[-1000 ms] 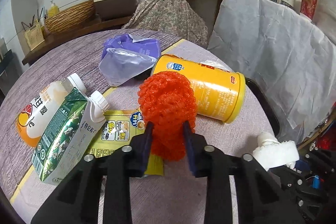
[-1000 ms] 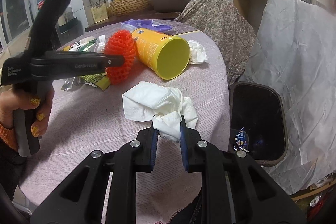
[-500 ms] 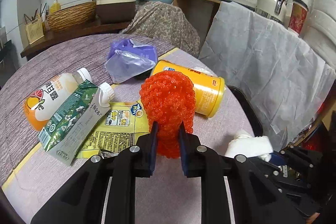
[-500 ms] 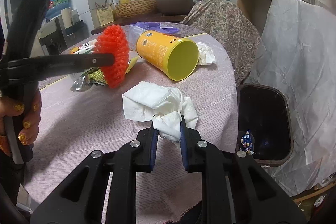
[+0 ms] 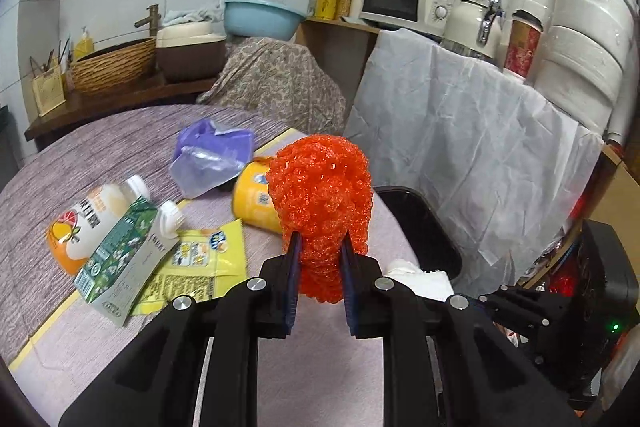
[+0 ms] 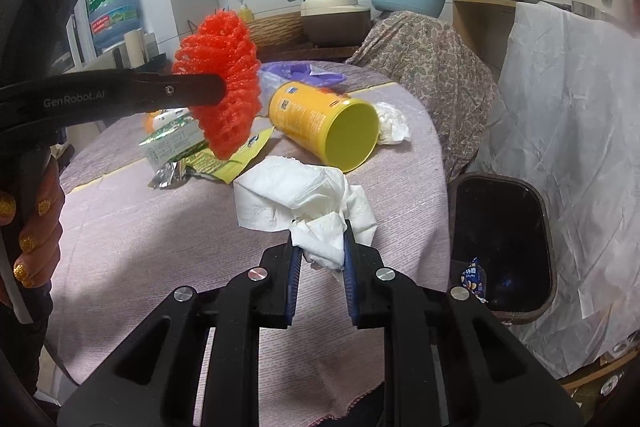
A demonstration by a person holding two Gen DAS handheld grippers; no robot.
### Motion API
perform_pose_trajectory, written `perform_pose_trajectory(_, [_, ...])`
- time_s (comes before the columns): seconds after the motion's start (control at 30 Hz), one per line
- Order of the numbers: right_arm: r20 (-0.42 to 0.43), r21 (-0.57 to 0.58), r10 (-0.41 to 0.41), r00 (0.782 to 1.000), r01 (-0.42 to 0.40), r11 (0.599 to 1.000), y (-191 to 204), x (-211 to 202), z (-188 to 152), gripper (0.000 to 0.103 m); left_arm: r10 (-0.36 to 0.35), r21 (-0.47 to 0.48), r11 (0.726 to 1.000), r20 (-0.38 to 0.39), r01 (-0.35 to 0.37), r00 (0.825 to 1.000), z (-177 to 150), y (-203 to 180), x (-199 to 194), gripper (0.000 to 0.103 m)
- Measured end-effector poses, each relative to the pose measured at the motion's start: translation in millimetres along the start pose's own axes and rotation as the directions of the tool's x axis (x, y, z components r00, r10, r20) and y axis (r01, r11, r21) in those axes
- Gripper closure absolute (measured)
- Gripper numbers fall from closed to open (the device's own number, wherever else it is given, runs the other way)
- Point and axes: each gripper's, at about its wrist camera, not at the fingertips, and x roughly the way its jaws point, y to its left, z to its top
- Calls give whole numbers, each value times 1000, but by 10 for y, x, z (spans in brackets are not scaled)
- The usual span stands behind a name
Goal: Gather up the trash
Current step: 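Carry tissue and orange net over the bin and open both tools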
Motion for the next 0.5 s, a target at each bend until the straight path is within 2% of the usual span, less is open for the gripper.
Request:
perform_pose_trajectory(0.13, [15, 33, -10, 1000, 9, 999, -146, -57, 20, 83, -14, 39, 999, 4, 14, 1000, 108, -163, 91, 84])
perform_pose_trajectory(0.33, [44, 112, -74, 996, 69, 991, -524, -175, 30, 83, -78, 77, 994, -17, 79, 997, 242, -464, 310, 84])
perform_pose_trajectory(0.5, [48, 201, -156, 987, 144, 969, -968, -202, 45, 83, -127, 106, 986, -60, 133, 990, 343, -762, 566, 84])
